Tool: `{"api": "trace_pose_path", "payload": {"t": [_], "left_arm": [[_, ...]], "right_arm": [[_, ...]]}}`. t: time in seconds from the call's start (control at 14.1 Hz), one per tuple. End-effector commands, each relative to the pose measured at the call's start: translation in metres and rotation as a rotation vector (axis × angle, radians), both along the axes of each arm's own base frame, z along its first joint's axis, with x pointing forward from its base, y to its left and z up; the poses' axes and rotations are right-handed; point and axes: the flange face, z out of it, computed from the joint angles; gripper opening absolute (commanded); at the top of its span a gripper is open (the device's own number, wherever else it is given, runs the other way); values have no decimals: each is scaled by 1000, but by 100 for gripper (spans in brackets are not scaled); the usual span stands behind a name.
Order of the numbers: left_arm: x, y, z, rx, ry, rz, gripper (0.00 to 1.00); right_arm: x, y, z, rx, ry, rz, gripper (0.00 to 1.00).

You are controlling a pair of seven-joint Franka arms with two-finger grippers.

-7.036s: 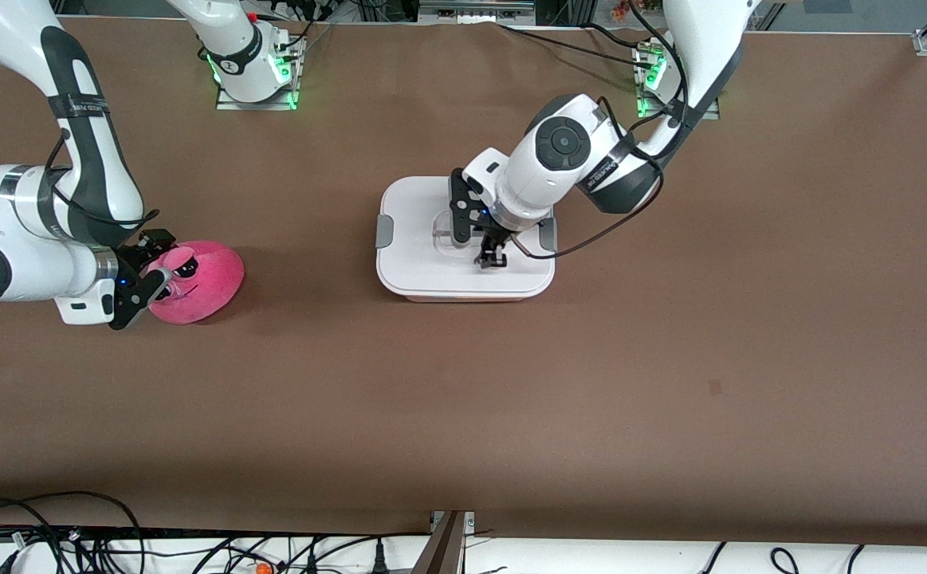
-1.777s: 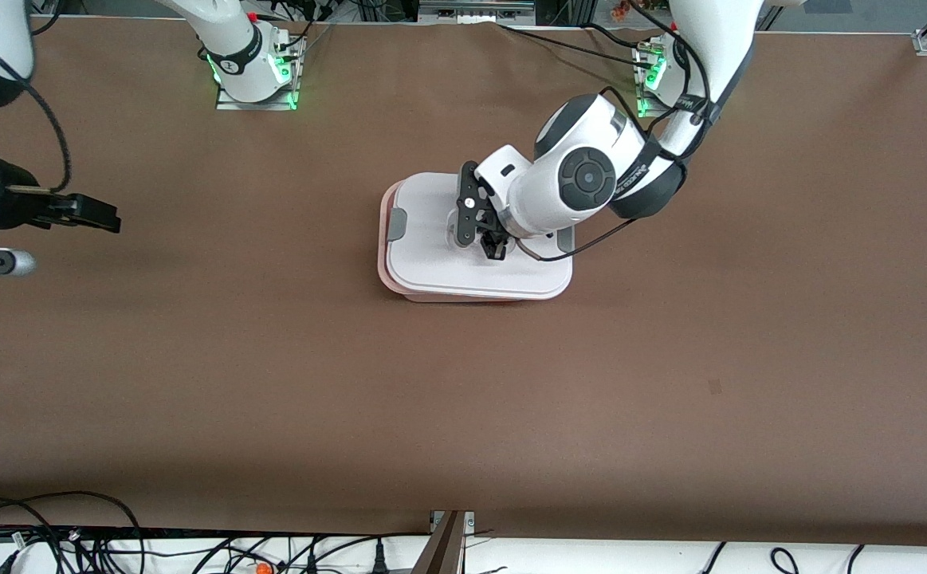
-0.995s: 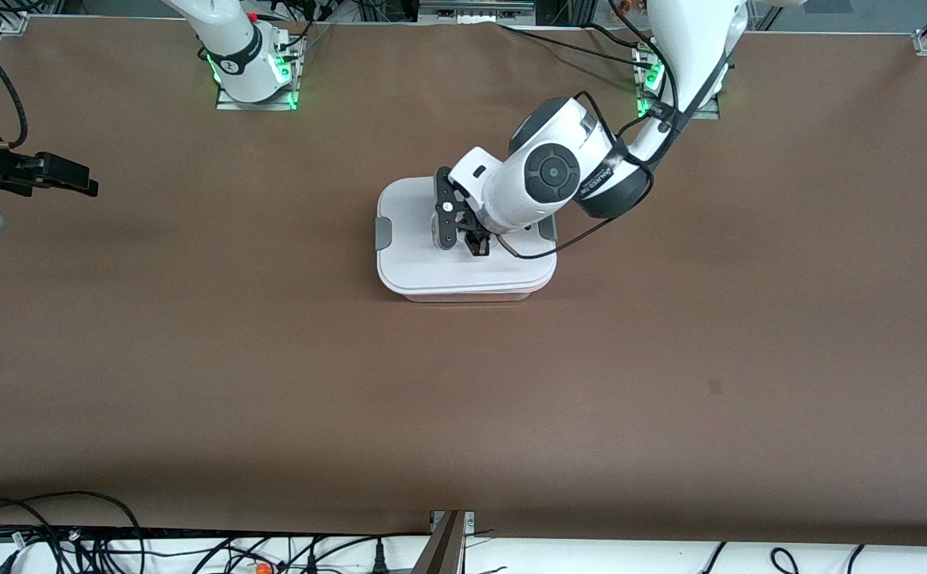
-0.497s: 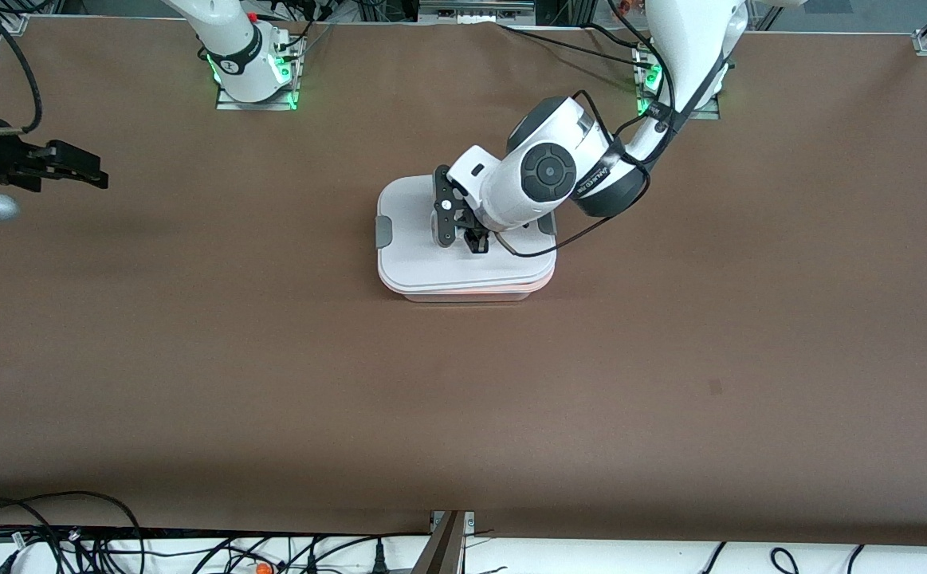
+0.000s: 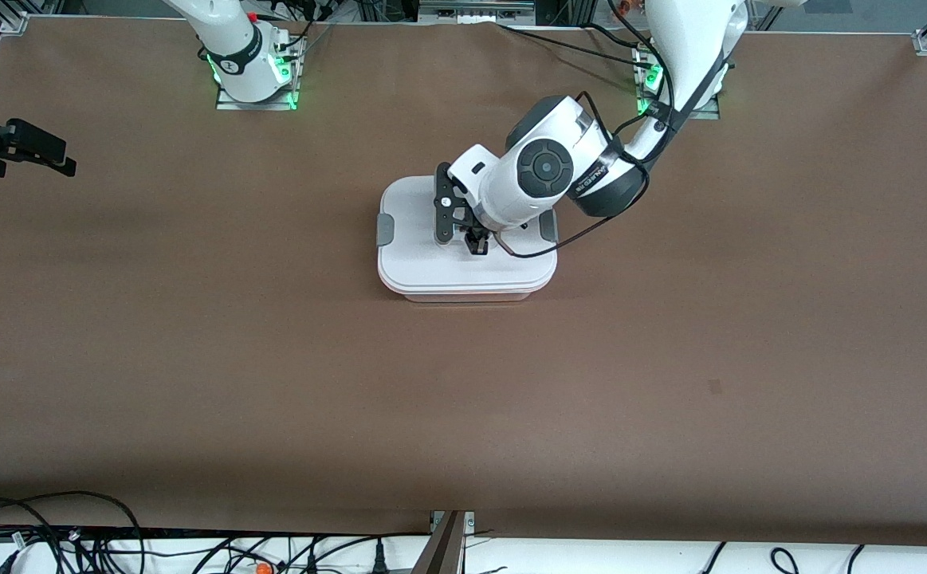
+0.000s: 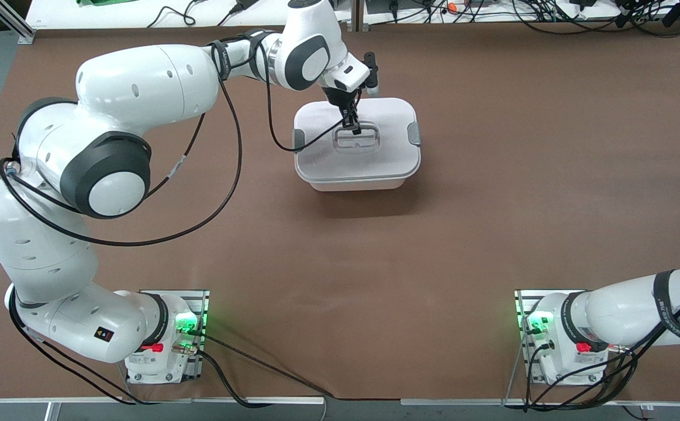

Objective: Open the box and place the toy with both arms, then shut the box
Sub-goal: 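Press the lid down onto the box with the left gripper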

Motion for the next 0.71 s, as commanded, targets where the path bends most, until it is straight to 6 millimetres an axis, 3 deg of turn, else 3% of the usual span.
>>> {"api": "trace_pose_path", "payload": {"t": [0.0,0.64], "left_arm": [[0,5,-10,31,-22,-40,0],[-2,5,-12,50,-49,-94,0]], "right_arm": [[3,1,1,-26,5,24,100],[2,5,0,-25,14,23,100]]}}
